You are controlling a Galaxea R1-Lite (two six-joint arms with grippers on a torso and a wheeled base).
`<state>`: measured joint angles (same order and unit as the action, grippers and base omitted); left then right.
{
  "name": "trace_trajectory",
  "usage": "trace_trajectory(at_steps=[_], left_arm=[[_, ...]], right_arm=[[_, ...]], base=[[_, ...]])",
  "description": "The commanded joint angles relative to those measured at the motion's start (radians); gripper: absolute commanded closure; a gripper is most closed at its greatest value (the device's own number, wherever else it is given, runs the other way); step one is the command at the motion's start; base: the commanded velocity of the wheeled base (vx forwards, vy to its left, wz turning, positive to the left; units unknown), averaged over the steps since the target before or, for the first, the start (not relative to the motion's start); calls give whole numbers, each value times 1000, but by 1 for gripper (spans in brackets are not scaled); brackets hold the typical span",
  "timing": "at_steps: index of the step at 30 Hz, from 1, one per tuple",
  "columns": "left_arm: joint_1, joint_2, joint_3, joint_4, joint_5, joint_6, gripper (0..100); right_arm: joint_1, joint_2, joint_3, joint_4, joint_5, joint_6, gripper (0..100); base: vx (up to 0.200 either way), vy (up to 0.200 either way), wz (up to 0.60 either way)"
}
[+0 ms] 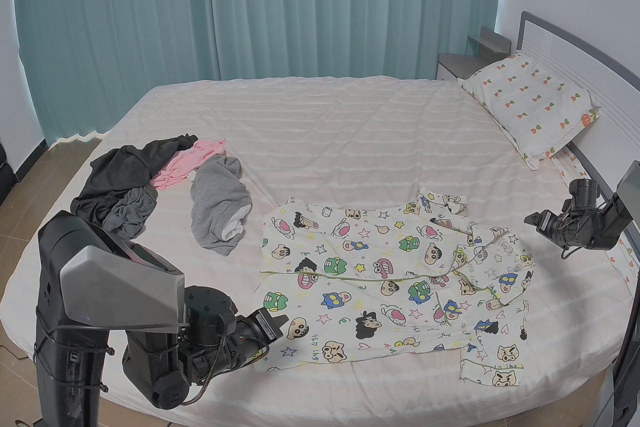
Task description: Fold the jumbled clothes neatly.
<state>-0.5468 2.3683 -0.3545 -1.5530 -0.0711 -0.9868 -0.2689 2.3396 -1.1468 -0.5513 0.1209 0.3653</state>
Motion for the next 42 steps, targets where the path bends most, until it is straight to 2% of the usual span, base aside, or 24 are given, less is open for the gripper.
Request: trace_trajectory(at_steps=[1, 6, 13, 31, 37, 42], left_arm=[[1, -1, 0, -18, 1, 0, 100], [1, -4, 0, -18, -1, -3, 100], [-1, 0, -3, -18, 1, -1, 100], [-4, 2, -4, -18, 4, 2, 100], [-8, 9, -11, -18, 51, 2, 100], [-8, 9, -9, -18, 51, 2, 100]], right_arm=[[57, -52, 15, 4, 3, 21, 0], [105, -62, 35, 4, -1, 24, 0], [122, -65, 50, 4, -1, 34, 0], [137, -105, 75, 2, 0, 37, 0], [172, -126, 96, 2, 2, 38, 0], [203, -129, 96, 2, 3, 38, 0]], base=[[0, 0, 0], [0, 0, 0], [0, 0, 0], [0, -200, 0], [0, 0, 0], [0, 0, 0]])
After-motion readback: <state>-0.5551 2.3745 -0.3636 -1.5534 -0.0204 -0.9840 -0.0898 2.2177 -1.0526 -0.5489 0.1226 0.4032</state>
